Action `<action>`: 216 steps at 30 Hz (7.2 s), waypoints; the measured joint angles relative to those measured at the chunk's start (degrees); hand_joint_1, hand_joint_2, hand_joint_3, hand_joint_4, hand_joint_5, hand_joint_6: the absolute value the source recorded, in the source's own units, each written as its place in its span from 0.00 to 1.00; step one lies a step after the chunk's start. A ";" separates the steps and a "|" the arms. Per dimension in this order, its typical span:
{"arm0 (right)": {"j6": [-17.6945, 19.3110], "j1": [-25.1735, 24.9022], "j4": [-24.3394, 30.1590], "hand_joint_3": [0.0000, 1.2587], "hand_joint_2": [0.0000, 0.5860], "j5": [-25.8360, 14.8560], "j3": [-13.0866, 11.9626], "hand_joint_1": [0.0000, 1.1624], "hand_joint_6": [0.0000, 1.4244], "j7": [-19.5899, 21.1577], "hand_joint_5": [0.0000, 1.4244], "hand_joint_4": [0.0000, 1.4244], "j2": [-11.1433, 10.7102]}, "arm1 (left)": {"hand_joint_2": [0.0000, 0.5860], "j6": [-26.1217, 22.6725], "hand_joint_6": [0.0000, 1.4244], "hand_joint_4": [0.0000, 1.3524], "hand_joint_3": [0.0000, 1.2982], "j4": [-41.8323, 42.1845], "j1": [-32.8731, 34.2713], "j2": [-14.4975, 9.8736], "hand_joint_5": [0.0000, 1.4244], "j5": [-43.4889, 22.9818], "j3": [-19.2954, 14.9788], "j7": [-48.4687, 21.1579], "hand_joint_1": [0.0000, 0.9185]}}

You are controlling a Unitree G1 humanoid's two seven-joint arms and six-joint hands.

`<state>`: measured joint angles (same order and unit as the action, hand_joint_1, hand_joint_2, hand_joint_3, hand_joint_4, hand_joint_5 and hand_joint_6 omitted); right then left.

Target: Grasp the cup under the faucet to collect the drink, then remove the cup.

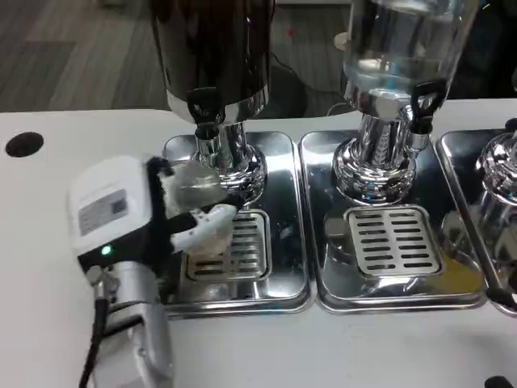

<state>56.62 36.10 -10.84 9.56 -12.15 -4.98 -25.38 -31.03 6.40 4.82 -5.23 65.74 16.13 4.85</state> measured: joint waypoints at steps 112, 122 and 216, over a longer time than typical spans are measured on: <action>3.31 -0.63 -3.72 0.10 0.55 -3.04 1.21 0.42 0.00 -3.54 0.00 0.00 -0.12 | 0.10 12.12 0.71 0.17 0.22 27.90 -6.53 0.77 0.66 -11.39 -5.38 -3.74 0.05; 4.18 -0.44 -4.94 0.10 0.55 -3.77 1.19 0.42 0.00 -3.97 0.00 0.00 -0.31 | 0.10 10.54 0.71 0.18 0.23 21.89 -3.60 1.82 0.65 -11.32 -4.91 -4.26 0.05; 4.29 -0.91 -5.29 0.09 0.57 -4.78 1.71 0.40 0.00 -5.77 0.00 0.00 0.05 | 0.10 9.45 0.66 0.28 0.33 25.06 -7.36 1.83 0.67 -11.23 -0.28 -5.94 0.05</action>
<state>60.92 35.19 -16.14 4.79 -10.44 -10.75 -25.33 -21.58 31.45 -2.54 -3.40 54.51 15.85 -1.10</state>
